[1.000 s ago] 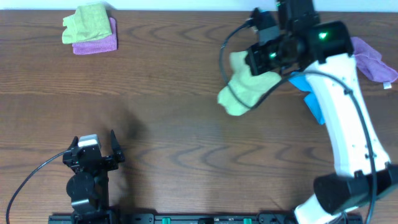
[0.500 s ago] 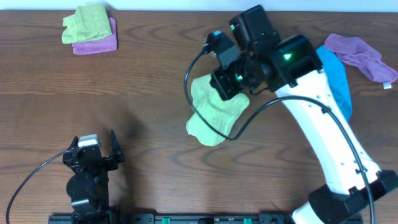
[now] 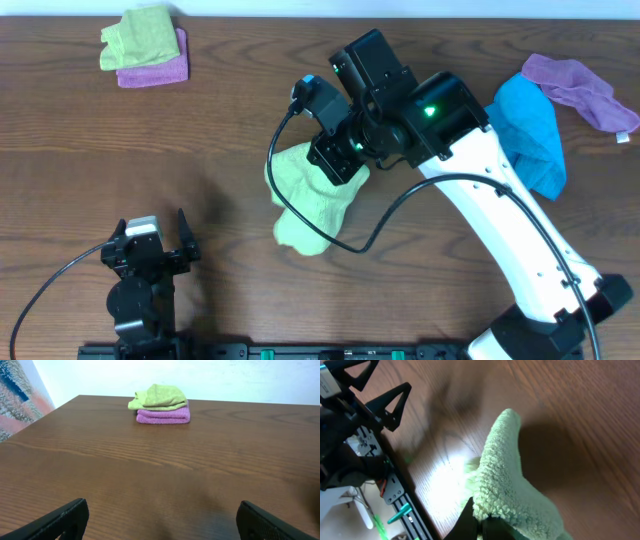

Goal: Fold the cloth
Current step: 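Lift the green cloth with the right gripper and drag it toward table center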

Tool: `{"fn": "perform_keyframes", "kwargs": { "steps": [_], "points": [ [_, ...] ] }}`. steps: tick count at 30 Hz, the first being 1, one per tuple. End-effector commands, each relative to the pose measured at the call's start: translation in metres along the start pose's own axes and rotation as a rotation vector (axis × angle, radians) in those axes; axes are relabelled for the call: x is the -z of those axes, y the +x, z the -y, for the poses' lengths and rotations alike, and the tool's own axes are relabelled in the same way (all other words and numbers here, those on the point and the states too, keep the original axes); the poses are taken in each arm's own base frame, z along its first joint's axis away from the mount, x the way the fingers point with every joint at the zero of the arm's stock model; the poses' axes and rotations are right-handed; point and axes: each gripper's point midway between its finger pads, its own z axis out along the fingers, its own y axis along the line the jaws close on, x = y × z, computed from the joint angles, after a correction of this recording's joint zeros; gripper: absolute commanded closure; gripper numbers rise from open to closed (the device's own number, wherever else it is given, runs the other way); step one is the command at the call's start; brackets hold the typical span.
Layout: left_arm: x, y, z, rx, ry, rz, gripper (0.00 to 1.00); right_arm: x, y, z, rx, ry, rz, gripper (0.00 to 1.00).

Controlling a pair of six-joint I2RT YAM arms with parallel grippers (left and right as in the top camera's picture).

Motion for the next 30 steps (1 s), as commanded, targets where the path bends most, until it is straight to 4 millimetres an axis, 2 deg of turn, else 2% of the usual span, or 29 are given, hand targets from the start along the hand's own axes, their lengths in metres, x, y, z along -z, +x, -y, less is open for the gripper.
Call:
{"fn": "perform_keyframes", "kwargs": {
  "steps": [1,5,10,12,14,15,18,22,24,26,27,28,29,30],
  "points": [
    [-0.003,0.014,-0.003,0.004,-0.02,-0.031,0.05,0.004,-0.002,0.006,0.066,0.045,0.009,0.98],
    [-0.003,0.014,-0.003,0.004,-0.02,-0.031,0.05,-0.011,-0.001,0.043,0.031,0.154,-0.032,0.99],
    [-0.003,0.014,-0.003,0.004,-0.02,-0.032,0.05,-0.054,0.001,0.07,-0.045,0.072,-0.085,0.98],
    [-0.003,0.014,-0.003,0.004,-0.02,-0.031,0.05,-0.074,0.006,0.091,-0.065,0.082,-0.119,0.98],
    [-0.003,0.014,-0.003,0.004,-0.02,-0.032,0.05,-0.088,0.014,0.122,-0.098,0.151,-0.159,0.98],
    [-0.003,0.014,-0.003,0.004,-0.02,-0.032,0.05,-0.093,0.022,0.147,-0.143,0.232,-0.19,0.98],
    [-0.003,0.014,-0.003,0.004,-0.02,-0.032,0.05,-0.097,0.041,0.202,-0.274,0.402,-0.234,0.99],
    [-0.003,0.014,-0.003,0.004,-0.02,-0.032,0.05,-0.094,0.055,0.238,-0.352,0.444,-0.238,0.98],
    [-0.003,0.014,-0.003,0.004,-0.02,-0.031,0.05,-0.085,0.059,0.262,-0.397,0.537,-0.223,0.99],
    [-0.003,0.014,-0.003,0.004,-0.02,-0.032,0.05,-0.063,0.064,0.298,-0.507,0.745,-0.18,0.99],
    [-0.003,0.014,-0.003,0.004,-0.02,-0.032,0.05,-0.052,0.065,0.313,-0.559,0.836,-0.147,0.79],
    [-0.003,0.014,-0.003,0.004,-0.02,-0.032,0.05,-0.046,0.064,0.321,-0.585,0.876,-0.122,0.25],
    [-0.003,0.014,-0.003,0.004,-0.02,-0.032,0.05,-0.045,0.062,0.325,-0.591,0.884,-0.103,0.01],
    [-0.003,0.014,-0.003,0.004,-0.02,-0.031,0.05,-0.044,0.062,0.326,-0.593,0.886,-0.099,0.01]
  ]
}}
